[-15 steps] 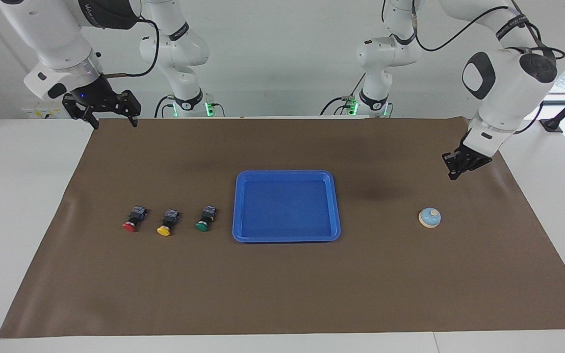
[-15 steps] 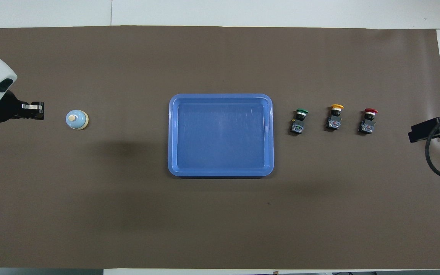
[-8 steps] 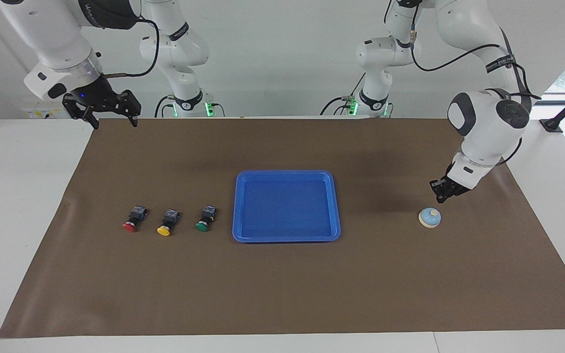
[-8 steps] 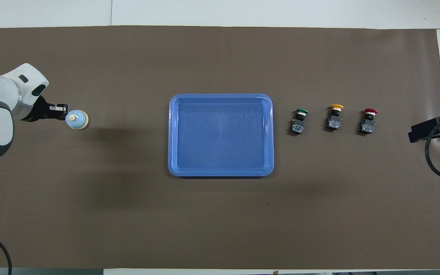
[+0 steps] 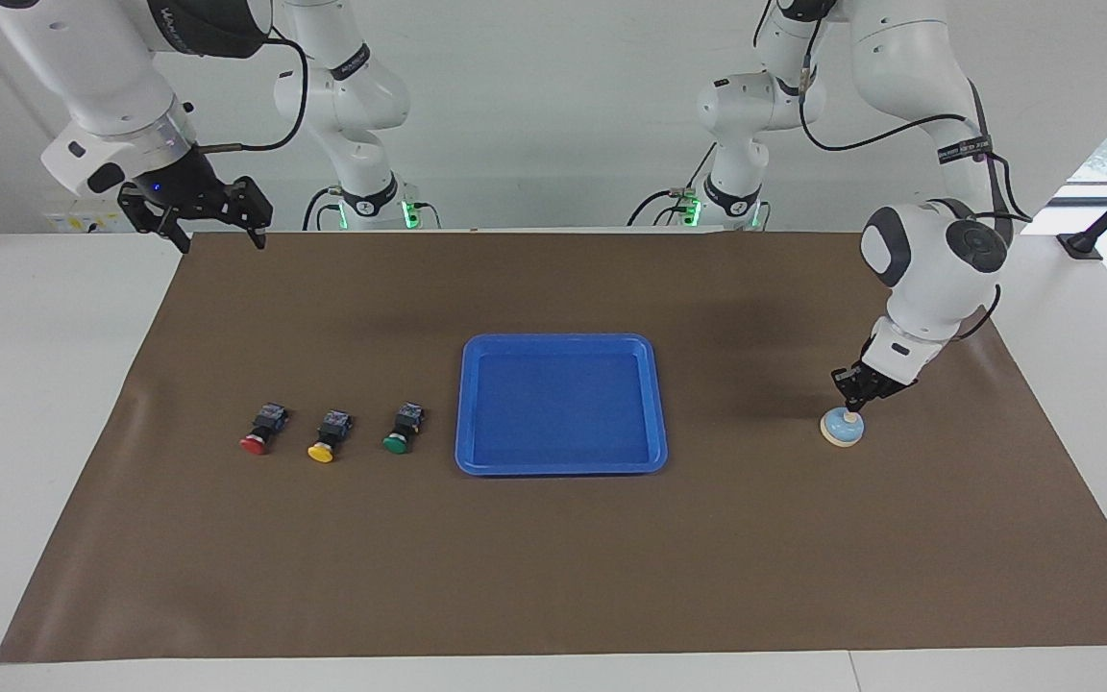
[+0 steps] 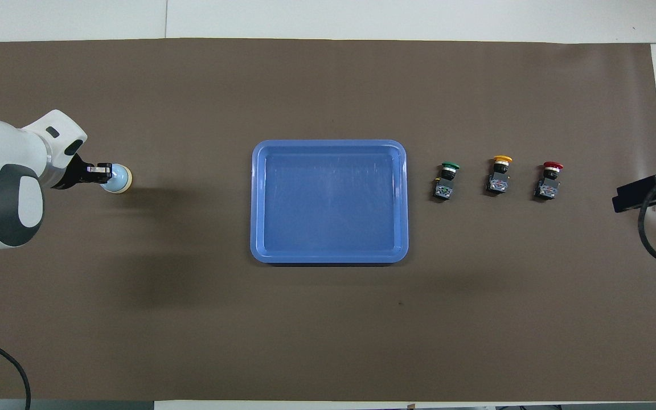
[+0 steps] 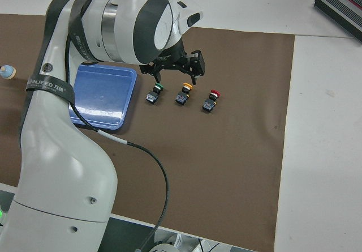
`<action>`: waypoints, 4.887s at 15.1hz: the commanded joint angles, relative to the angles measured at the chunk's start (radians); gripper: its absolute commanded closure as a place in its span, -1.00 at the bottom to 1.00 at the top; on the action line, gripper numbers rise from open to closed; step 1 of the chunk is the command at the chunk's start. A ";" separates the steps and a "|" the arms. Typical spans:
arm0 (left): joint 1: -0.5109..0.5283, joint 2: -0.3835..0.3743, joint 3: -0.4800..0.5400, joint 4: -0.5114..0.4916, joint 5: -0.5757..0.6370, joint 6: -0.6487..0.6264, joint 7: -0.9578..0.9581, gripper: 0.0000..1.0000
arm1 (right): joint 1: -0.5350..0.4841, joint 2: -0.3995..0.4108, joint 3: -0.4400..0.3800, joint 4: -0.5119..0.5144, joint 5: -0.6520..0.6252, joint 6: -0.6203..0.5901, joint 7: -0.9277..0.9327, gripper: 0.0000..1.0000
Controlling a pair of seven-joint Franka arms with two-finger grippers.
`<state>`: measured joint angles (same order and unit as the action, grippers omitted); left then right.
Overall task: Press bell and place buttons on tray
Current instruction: 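Reach the left gripper to the bell and press down on it, then withdraw the left gripper while the right gripper reaches the buttons, then grasp the green-capped button with the right gripper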
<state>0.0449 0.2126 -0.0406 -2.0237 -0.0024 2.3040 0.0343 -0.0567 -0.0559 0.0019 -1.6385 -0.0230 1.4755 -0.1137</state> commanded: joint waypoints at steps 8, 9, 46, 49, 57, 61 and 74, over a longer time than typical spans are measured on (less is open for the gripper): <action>0.004 0.059 0.002 0.008 -0.004 0.051 0.015 1.00 | -0.015 -0.008 0.006 0.000 0.005 -0.020 -0.021 -1.00; 0.006 0.048 0.002 0.037 -0.004 -0.007 0.016 1.00 | -0.017 -0.008 0.004 0.000 0.005 -0.021 -0.021 -1.00; 0.010 -0.458 -0.004 0.270 -0.007 -0.778 0.006 -1.00 | 0.267 0.290 0.029 -0.290 0.003 0.730 0.603 -1.00; 0.010 -0.463 -0.004 0.270 -0.007 -0.778 0.006 -1.00 | 0.285 0.340 0.029 -0.288 0.005 0.781 0.615 -1.00; 0.010 -0.464 -0.004 0.270 -0.007 -0.778 0.006 -1.00 | 0.278 0.400 0.029 -0.314 0.002 0.833 0.603 -1.00; 0.010 -0.464 -0.004 0.270 -0.007 -0.779 0.006 -1.00 | 0.271 0.396 0.029 -0.363 0.002 0.887 0.603 -1.00; 0.010 -0.464 -0.004 0.270 -0.007 -0.779 0.006 -1.00 | 0.270 0.392 0.024 -0.369 -0.002 0.873 0.588 -0.53</action>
<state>0.0565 -0.2418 -0.0466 -1.7544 -0.0024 1.5398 0.0344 0.2248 0.3537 0.0226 -1.9945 -0.0231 2.3496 0.4850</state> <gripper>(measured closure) 0.000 0.189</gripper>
